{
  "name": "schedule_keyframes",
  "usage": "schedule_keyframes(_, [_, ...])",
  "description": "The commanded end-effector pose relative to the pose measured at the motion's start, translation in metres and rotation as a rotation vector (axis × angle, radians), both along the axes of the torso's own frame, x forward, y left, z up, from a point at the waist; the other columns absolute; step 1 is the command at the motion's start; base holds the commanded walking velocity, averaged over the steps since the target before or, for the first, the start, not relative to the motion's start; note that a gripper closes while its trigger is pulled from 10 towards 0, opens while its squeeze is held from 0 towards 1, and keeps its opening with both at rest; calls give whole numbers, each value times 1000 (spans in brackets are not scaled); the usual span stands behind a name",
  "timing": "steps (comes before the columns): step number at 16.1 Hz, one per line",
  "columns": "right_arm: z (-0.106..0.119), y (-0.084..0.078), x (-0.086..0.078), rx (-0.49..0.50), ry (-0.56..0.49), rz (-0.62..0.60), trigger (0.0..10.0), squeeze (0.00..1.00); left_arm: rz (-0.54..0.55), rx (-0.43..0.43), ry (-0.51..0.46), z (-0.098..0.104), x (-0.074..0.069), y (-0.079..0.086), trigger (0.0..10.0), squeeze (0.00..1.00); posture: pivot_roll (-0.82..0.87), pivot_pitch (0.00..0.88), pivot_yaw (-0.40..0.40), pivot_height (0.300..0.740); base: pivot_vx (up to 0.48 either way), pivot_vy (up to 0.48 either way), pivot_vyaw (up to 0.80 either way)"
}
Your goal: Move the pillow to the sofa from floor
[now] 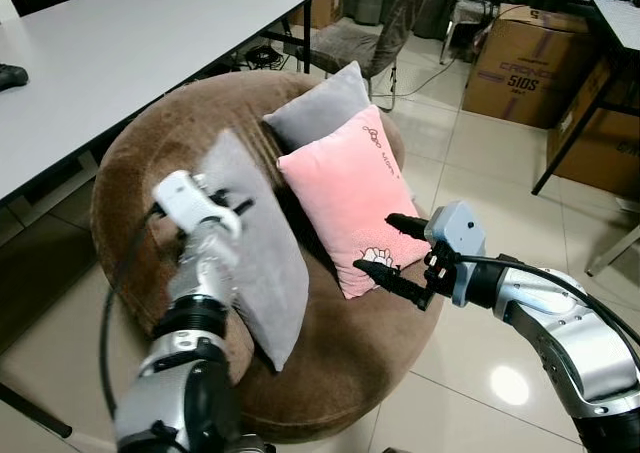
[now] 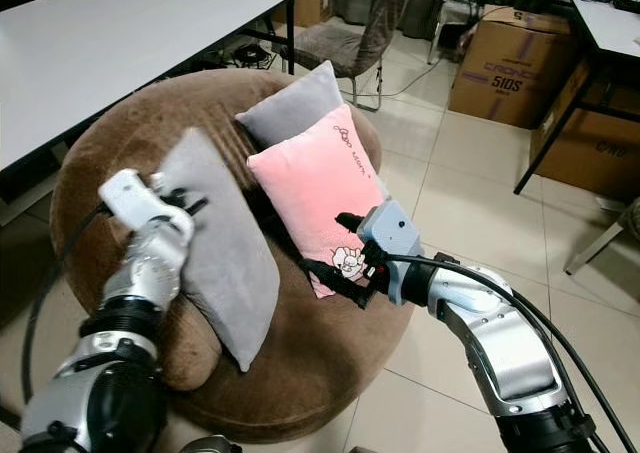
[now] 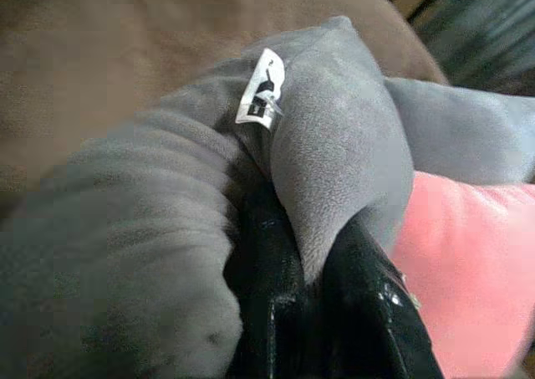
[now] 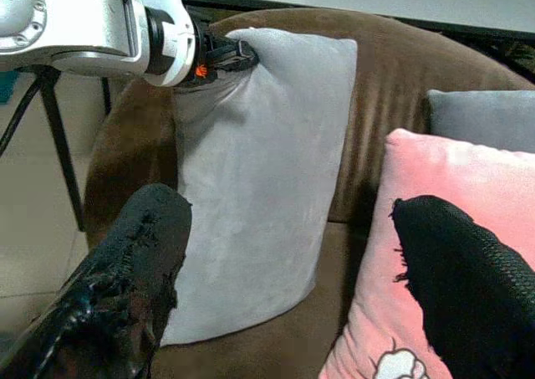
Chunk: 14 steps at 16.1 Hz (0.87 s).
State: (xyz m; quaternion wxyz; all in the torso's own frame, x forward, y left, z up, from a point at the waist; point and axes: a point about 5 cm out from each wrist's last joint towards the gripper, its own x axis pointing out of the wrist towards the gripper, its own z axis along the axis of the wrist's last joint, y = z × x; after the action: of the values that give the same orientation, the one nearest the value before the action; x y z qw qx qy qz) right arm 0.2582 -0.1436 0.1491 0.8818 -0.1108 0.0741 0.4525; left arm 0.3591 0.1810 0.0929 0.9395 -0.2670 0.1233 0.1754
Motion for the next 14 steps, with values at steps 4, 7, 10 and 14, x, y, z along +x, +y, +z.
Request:
schedule_keyframes(4, [-1,2,-5,-22,27,57,10000,0,-96,357,162,-30,-20,29,10000,1000,-23,0,-28,740,0,0,0])
schedule_keyframes(7, [-1,2,-4,-23,27,58,10000,0,-177,361,13,-5,-13,33,10000,1000,-16,0,-29,740,0,0,0])
schedule_keyframes(10, [0,-1,-1,-9,8,18,10000,0,-286,493,-96,20,-22,35,10000,1000,-22,0,-12,740,0,0,0])
schedule_keyframes(14, [-1,-1,-6,27,-4,-42,10000,0,-391,622,-181,40,-62,37,10000,1000,-15,0,-2,740,0,0,0])
